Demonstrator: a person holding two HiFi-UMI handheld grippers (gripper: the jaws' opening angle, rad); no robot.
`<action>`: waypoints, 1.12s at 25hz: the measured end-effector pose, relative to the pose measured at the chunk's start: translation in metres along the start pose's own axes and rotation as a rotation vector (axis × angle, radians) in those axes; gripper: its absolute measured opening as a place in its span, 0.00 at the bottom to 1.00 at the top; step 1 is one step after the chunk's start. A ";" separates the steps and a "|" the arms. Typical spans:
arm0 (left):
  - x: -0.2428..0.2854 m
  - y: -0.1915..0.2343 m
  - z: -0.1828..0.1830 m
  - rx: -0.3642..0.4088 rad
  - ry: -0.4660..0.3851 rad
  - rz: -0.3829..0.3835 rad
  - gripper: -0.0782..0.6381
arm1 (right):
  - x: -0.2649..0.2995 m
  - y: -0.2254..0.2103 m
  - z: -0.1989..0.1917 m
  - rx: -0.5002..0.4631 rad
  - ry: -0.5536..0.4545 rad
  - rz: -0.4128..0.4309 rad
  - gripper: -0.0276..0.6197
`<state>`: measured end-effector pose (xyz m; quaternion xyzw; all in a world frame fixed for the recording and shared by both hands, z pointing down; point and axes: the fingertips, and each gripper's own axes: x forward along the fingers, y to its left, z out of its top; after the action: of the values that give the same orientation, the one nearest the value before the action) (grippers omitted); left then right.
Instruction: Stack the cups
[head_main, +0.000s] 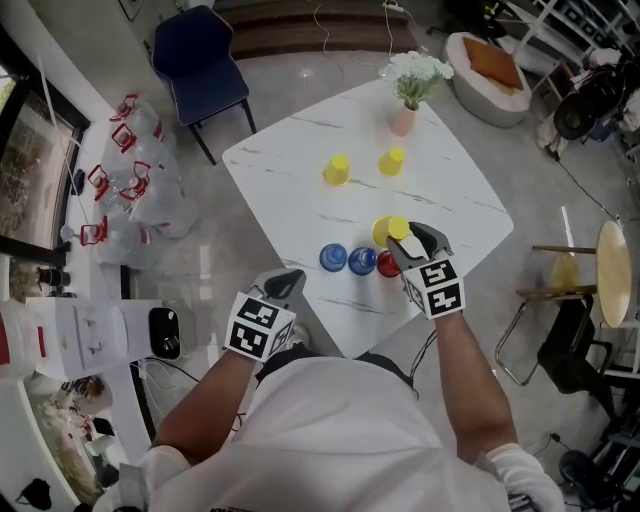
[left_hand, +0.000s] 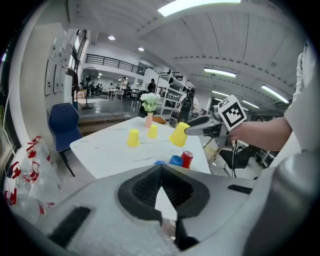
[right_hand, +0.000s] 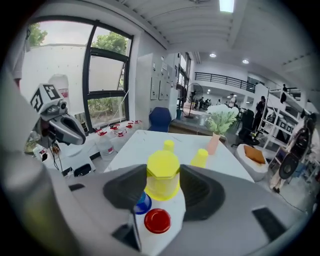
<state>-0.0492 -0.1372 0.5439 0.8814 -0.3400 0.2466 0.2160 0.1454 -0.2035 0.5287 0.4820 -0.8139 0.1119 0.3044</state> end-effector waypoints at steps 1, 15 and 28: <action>0.000 -0.002 0.001 0.005 0.000 -0.006 0.12 | -0.003 0.005 -0.004 0.009 0.003 0.001 0.37; -0.013 -0.012 -0.006 0.027 0.008 -0.019 0.12 | 0.016 0.077 -0.015 -0.037 0.044 0.111 0.37; -0.014 -0.004 -0.017 -0.010 0.025 0.010 0.12 | 0.005 0.074 0.005 -0.023 -0.048 0.139 0.45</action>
<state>-0.0605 -0.1183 0.5487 0.8756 -0.3429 0.2567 0.2235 0.0790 -0.1718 0.5355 0.4234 -0.8538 0.1118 0.2817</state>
